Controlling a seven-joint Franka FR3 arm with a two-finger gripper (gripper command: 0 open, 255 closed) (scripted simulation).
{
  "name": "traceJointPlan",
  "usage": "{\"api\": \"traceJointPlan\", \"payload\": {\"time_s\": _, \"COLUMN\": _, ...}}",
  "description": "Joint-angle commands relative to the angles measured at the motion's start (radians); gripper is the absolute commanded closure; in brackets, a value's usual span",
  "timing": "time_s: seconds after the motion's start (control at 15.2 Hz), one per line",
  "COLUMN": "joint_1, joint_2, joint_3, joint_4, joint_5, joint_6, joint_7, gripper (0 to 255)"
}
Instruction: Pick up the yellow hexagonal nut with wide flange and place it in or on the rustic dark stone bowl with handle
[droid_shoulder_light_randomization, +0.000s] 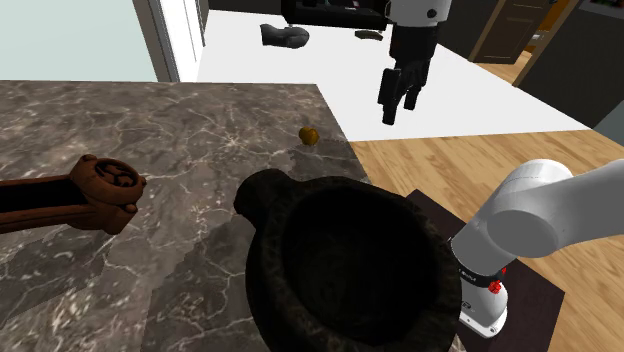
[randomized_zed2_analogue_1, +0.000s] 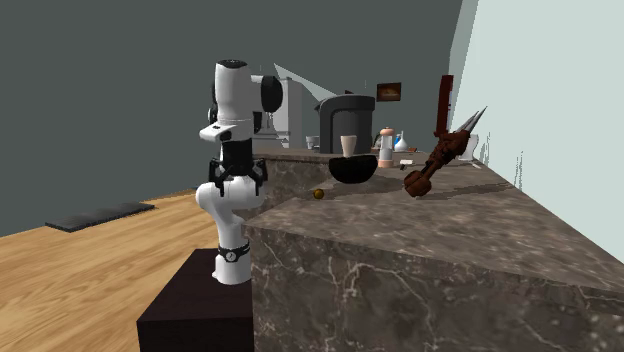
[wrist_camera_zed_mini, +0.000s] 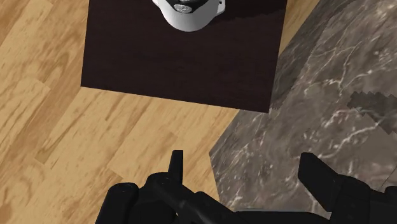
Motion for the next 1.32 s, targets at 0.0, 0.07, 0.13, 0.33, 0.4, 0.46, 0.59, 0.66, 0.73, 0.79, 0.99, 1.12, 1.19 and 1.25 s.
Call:
{"api": "traceJointPlan", "payload": {"time_s": 0.0, "joint_1": 0.014, "joint_2": 0.022, "joint_3": 0.038, "joint_4": 0.03, "joint_5": 0.033, "joint_6": 0.01, "joint_7": 0.045, "gripper": 0}}
{"api": "traceJointPlan", "payload": {"time_s": 0.07, "joint_1": 0.02, "joint_2": 0.035, "joint_3": 0.057, "joint_4": 0.048, "joint_5": 0.047, "joint_6": 0.014, "joint_7": 0.067, "gripper": 0}}
{"api": "traceJointPlan", "payload": {"time_s": 0.13, "joint_1": 0.026, "joint_2": 0.048, "joint_3": 0.075, "joint_4": 0.067, "joint_5": 0.06, "joint_6": 0.019, "joint_7": 0.088, "gripper": 0}}
{"api": "traceJointPlan", "payload": {"time_s": 0.33, "joint_1": 0.04, "joint_2": 0.093, "joint_3": 0.131, "joint_4": 0.128, "joint_5": 0.094, "joint_6": 0.033, "joint_7": 0.152, "gripper": 0}}
{"api": "traceJointPlan", "payload": {"time_s": 0.4, "joint_1": 0.044, "joint_2": 0.11, "joint_3": 0.149, "joint_4": 0.15, "joint_5": 0.103, "joint_6": 0.038, "joint_7": 0.174, "gripper": 0}}
{"api": "traceJointPlan", "payload": {"time_s": 0.46, "joint_1": 0.047, "joint_2": 0.127, "joint_3": 0.168, "joint_4": 0.173, "joint_5": 0.11, "joint_6": 0.043, "joint_7": 0.195, "gripper": 0}}
{"api": "traceJointPlan", "payload": {"time_s": 0.59, "joint_1": 0.053, "joint_2": 0.164, "joint_3": 0.205, "joint_4": 0.221, "joint_5": 0.123, "joint_6": 0.053, "joint_7": 0.24, "gripper": 0}}
{"api": "traceJointPlan", "payload": {"time_s": 0.66, "joint_1": 0.056, "joint_2": 0.184, "joint_3": 0.224, "joint_4": 0.247, "joint_5": 0.127, "joint_6": 0.058, "joint_7": 0.262, "gripper": 0}}
{"api": "traceJointPlan", "payload": {"time_s": 0.73, "joint_1": 0.058, "joint_2": 0.205, "joint_3": 0.243, "joint_4": 0.274, "joint_5": 0.13, "joint_6": 0.063, "joint_7": 0.285, "gripper": 0}}
{"api": "traceJointPlan", "payload": {"time_s": 0.79, "joint_1": 0.06, "joint_2": 0.226, "joint_3": 0.263, "joint_4": 0.301, "joint_5": 0.132, "joint_6": 0.067, "joint_7": 0.308, "gripper": 0}}
{"api": "traceJointPlan", "payload": {"time_s": 0.99, "joint_1": 0.064, "joint_2": 0.295, "joint_3": 0.321, "joint_4": 0.389, "joint_5": 0.127, "joint_6": 0.079, "joint_7": 0.378, "gripper": 0}}
{"api": "traceJointPlan", "payload": {"time_s": 1.12, "joint_1": 0.067, "joint_2": 0.287, "joint_3": 0.323, "joint_4": 0.356, "joint_5": 0.132, "joint_6": 0.105, "joint_7": 0.375, "gripper": 0}}
{"api": "traceJointPlan", "payload": {"time_s": 1.19, "joint_1": 0.068, "joint_2": 0.284, "joint_3": 0.324, "joint_4": 0.34, "joint_5": 0.134, "joint_6": 0.118, "joint_7": 0.374, "gripper": 0}}
{"api": "traceJointPlan", "payload": {"time_s": 1.25, "joint_1": 0.069, "joint_2": 0.28, "joint_3": 0.326, "joint_4": 0.324, "joint_5": 0.136, "joint_6": 0.131, "joint_7": 0.372, "gripper": 0}}
